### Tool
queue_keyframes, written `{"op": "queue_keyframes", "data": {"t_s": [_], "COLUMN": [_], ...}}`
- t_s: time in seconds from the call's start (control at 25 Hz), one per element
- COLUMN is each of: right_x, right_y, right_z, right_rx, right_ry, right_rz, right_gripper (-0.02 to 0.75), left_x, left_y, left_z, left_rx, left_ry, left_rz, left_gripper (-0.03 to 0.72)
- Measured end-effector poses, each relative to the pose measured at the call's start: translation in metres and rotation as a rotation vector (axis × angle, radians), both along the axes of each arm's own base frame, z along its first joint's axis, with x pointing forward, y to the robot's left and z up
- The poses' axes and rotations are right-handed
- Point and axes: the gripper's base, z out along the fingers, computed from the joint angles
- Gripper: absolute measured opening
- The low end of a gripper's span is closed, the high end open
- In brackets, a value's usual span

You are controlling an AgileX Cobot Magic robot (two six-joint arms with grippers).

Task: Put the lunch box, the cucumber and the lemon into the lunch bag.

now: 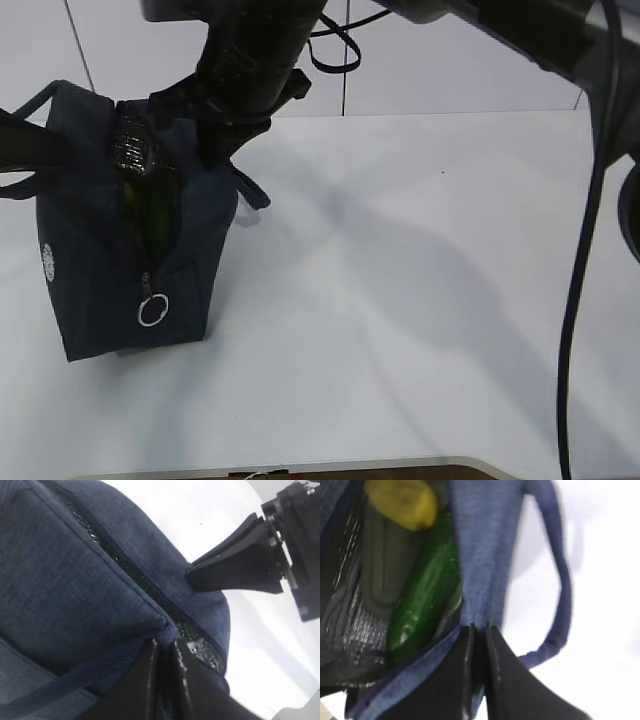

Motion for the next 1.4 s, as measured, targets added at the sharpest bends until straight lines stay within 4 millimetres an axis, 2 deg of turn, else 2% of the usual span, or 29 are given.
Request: {"op": "queue_keyframes", "data": {"t_s": [0.08,0.28,0.36,0.52,0.72,0.88,1.04,1.16,1.28,1.4], "right_x": [0.001,-0.003,-0.007,-0.008,-0.006,-0.003,-0.002,-0.009,-0.020,-0.031], "right_y": [-0.003,-0.013,-0.017,-0.024,-0.027,-0.037,-0.067,-0.089,-0.104,-0.111], "right_z": [0.003,0.024,0.036,0.045,0.045,0.042,0.036,0.035,0.029,0.022], "right_rx": [-0.023,-0.051,-0.056,-0.086,-0.119,-0.135,-0.174,-0.194,-0.198,-0.169], "right_ry": [-0.023,-0.094,-0.117,-0.151,-0.169,-0.153,-0.101,-0.065,-0.055,-0.088], "right_rz": [-0.009,-0.027,-0.031,-0.049,-0.079,-0.101,-0.149,-0.180,-0.200,-0.207], "right_gripper": [0.027,0.025,0.025,0.024,0.022,0.022,0.021,0.021,0.020,0.020], "left_x": [0.000,-0.001,0.001,0.012,0.030,0.036,0.039,0.044,0.045,0.045], "left_y": [0.000,-0.009,-0.019,-0.044,-0.072,-0.082,-0.085,-0.089,-0.104,-0.125], "left_z": [0.000,0.002,0.007,0.015,0.004,0.001,-0.003,-0.008,-0.010,-0.010], "left_rx": [-0.002,0.001,0.013,0.021,0.027,0.049,0.050,0.050,0.065,0.072], "left_ry": [0.000,-0.008,-0.036,-0.070,-0.039,-0.055,-0.053,-0.042,-0.059,-0.078], "left_rz": [0.001,-0.027,-0.049,-0.118,-0.180,-0.162,-0.139,-0.129,-0.159,-0.216], "left_gripper": [0.002,0.002,0.002,0.002,0.002,0.002,0.002,0.002,0.002,0.002]}}
